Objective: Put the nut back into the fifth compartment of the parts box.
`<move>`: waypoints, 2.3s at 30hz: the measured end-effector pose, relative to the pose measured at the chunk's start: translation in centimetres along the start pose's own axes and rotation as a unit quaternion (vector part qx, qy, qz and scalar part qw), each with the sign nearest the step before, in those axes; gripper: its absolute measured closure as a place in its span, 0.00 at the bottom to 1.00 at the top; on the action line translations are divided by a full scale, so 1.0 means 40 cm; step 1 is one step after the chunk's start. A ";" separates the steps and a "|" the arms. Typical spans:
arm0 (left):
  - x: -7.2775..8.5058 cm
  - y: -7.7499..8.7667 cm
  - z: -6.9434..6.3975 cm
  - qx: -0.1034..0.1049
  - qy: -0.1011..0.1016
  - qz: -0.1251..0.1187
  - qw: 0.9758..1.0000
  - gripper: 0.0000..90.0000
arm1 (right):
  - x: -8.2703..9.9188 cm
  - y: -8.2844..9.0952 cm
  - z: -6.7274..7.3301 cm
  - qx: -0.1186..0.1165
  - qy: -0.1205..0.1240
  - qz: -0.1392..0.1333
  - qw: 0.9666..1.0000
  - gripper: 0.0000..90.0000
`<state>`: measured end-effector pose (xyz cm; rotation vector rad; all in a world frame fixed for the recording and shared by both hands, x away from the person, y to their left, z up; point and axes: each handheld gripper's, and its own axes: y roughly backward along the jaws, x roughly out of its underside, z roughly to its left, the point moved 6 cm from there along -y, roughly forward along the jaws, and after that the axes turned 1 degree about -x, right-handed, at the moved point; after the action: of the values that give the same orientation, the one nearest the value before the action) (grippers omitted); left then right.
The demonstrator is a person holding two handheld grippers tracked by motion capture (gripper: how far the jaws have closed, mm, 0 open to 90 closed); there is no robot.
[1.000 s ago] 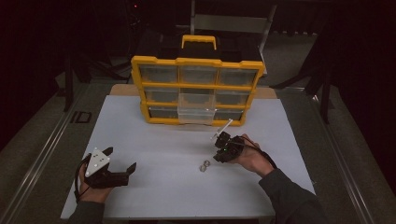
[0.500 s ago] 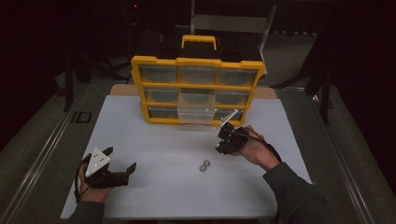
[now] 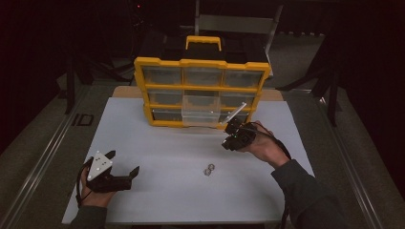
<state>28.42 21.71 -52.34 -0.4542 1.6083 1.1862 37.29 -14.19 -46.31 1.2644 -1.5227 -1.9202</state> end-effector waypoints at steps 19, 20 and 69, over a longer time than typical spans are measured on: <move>0.000 0.000 0.000 0.000 0.000 0.001 1.000 0.00 | -0.056 0.067 -0.021 0.000 0.003 -0.011 1.000 0.78; 0.001 0.000 0.000 0.000 0.000 0.001 1.000 0.00 | -0.057 0.069 -0.023 0.001 0.004 -0.012 1.000 0.78; 0.000 -0.001 0.000 0.000 0.001 0.001 1.000 0.00 | -0.157 0.141 -0.107 0.023 -0.007 -0.005 1.000 0.78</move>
<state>28.45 21.72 -52.36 -0.4540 1.6100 1.1871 42.80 -13.83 -38.64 1.2831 -1.5790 -1.9136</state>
